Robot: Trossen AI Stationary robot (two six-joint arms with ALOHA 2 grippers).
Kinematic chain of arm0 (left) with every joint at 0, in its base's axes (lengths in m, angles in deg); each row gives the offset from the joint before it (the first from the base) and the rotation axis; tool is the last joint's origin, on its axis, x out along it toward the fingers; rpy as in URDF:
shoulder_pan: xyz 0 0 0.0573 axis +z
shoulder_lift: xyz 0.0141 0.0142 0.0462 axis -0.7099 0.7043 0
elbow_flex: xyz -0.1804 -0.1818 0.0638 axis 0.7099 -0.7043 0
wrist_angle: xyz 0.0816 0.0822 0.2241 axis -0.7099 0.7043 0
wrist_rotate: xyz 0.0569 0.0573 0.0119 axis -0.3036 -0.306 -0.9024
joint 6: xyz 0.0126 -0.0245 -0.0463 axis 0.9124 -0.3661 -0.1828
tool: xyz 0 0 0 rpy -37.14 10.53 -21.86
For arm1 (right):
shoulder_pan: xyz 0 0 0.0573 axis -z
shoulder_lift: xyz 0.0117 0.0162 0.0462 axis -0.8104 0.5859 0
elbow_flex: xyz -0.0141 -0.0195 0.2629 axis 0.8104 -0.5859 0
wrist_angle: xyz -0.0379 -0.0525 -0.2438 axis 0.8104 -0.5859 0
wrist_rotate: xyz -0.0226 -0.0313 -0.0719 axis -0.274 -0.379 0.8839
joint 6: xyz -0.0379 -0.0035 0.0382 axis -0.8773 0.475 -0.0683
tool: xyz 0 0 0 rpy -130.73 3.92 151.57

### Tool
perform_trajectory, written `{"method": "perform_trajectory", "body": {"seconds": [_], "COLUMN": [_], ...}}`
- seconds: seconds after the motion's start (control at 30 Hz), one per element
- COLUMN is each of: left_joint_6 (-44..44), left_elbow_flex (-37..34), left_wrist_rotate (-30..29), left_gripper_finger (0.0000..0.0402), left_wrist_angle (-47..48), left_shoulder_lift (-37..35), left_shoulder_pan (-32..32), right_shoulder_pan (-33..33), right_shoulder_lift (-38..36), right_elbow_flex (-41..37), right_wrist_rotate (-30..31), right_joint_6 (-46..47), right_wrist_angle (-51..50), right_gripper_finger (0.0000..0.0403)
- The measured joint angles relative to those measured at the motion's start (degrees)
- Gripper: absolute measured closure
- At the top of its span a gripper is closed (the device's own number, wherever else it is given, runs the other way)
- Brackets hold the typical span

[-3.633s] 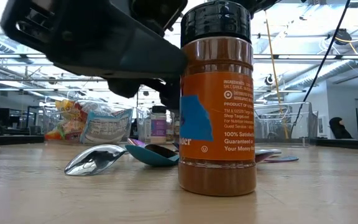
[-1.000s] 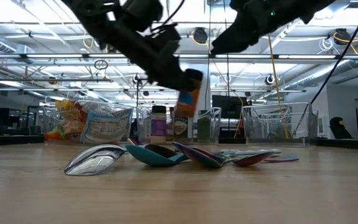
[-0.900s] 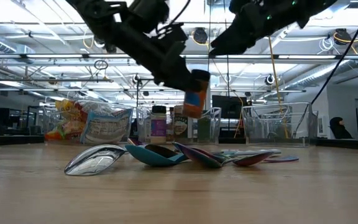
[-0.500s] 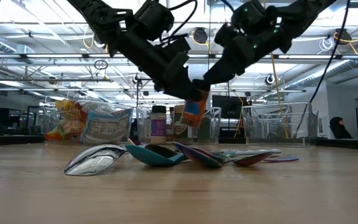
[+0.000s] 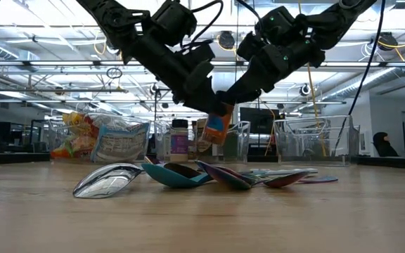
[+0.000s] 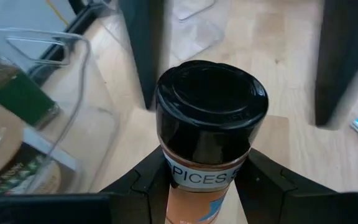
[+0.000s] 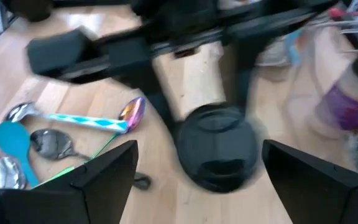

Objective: Pick & Place Food Item
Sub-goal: Put the orange seasoning bottle into the middle transparent bin

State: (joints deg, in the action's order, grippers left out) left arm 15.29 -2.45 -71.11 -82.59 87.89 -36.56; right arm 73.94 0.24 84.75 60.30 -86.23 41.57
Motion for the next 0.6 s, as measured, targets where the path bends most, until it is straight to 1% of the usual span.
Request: {"method": "perform_trajectory", "body": {"seconds": [0.23, 0.43, 0.53, 0.6], "left_joint_6": [-0.32, -0.81, -1.02, -1.01], "left_elbow_flex": [0.0, -0.02, -0.02, -0.02], "left_wrist_rotate": [0.27, 0.09, -0.02, 0.05], "left_gripper_finger": [0.0247, 0.0247, 0.0247, 0.0247], "left_wrist_angle": [0.28, -1.04, -1.82, -1.85], "left_shoulder_lift": [-0.04, -0.02, -0.02, -0.02], "left_shoulder_pan": [-0.07, -0.08, -0.3, -0.44], "right_shoulder_pan": [-1.57, -1.54, -1.57, -1.57], "right_shoulder_lift": [-0.02, -0.06, -0.04, -0.06], "right_elbow_flex": [-0.04, -0.04, -0.04, -0.04], "right_wrist_rotate": [0.42, 1.34, 3.1, 3.21], "right_joint_6": [-1.3, -1.43, -1.67, -1.67], "right_wrist_angle": [0.47, 0.88, 0.73, 0.7], "right_gripper_finger": [0.0069, 0.007, 0.0079, 0.0094]}}
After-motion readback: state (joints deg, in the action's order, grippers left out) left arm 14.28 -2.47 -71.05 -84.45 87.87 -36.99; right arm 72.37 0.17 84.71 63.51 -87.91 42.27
